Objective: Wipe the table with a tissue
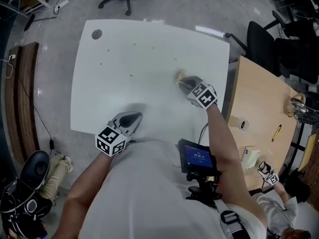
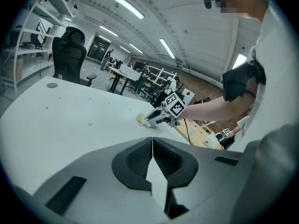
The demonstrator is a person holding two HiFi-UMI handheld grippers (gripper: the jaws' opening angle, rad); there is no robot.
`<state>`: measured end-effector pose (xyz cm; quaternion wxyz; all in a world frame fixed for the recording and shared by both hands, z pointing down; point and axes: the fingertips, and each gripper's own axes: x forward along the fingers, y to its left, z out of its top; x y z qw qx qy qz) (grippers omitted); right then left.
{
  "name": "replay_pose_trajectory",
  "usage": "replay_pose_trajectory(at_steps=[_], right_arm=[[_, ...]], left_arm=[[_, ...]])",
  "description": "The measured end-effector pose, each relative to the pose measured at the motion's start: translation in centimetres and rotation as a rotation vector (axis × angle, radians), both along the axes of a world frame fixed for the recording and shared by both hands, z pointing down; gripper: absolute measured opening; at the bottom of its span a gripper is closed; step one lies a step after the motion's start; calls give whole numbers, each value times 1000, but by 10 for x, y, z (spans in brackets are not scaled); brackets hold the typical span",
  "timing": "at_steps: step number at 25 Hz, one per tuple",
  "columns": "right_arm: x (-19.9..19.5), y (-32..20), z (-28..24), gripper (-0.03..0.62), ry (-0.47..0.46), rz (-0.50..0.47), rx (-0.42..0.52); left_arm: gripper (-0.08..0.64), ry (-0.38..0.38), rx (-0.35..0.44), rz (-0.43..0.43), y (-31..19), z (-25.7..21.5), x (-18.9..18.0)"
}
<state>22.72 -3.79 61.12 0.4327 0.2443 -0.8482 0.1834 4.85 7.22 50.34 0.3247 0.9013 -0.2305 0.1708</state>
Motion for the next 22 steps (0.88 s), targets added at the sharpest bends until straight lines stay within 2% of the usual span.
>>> replay_pose_trajectory(at_steps=[2,5,7,10,12,15,18,22], right_arm=[[24,-1,0,55,45,49,23],[68,-11,0,55,82,187,44],[80,-12,-3,55,77,206,48],[84,-6,-7,55,101,164,60],[87,-5,-10,65,122,172,79],[95,-9,-18,122,118,268,122],[97,-13,-22,164,66,364,133],[83,-22,-12,178,35,394,100]], left_arm=[[8,2,1,4,0,0,-1],[8,6,2,1,-3,1,-6],[8,8,1,-4,-5,2,-9],[8,10,-1,-7,-5,2,-9],[8,15,-2,-6,-5,2,-7],[8,23,-2,-6,-5,5,-7],[8,25,-2,-10,-4,6,-6],[8,24,-5,-19,-4,6,-7]])
